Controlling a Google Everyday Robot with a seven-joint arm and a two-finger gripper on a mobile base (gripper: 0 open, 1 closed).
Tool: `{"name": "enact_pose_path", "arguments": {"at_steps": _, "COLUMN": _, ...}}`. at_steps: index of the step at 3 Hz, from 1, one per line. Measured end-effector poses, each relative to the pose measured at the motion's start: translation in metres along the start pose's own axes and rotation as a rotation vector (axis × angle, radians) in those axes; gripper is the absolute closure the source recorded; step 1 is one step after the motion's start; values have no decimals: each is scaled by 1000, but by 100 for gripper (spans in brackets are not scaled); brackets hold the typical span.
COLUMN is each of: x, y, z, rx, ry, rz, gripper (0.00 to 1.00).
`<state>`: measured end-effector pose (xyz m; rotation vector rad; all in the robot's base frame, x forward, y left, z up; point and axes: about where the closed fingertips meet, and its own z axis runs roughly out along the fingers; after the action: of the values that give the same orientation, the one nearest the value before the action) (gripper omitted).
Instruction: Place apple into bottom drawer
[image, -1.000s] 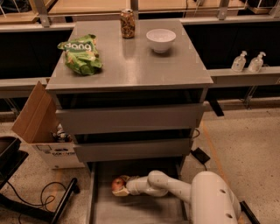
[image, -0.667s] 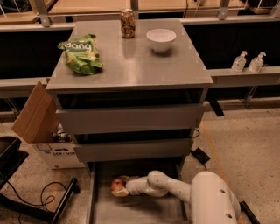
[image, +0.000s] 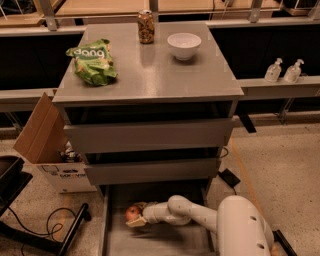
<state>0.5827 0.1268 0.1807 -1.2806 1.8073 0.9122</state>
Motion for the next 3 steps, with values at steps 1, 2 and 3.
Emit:
{"name": "enact_pose_path", "arguments": {"at_steps": 1, "x": 0, "y": 2, "z": 2, "rx": -3, "ry": 0, "rz": 0, "gripper": 0}}
{"name": "enact_pose_path", "arguments": {"at_steps": 2, "x": -3, "y": 4, "z": -11, "rx": 4, "ry": 4, "rz": 0, "gripper": 0}}
{"name": "enact_pose_path", "arguments": {"at_steps": 3, "x": -8, "y": 8, "z": -56, "rx": 67, "ry": 23, "rz": 1, "gripper": 0}}
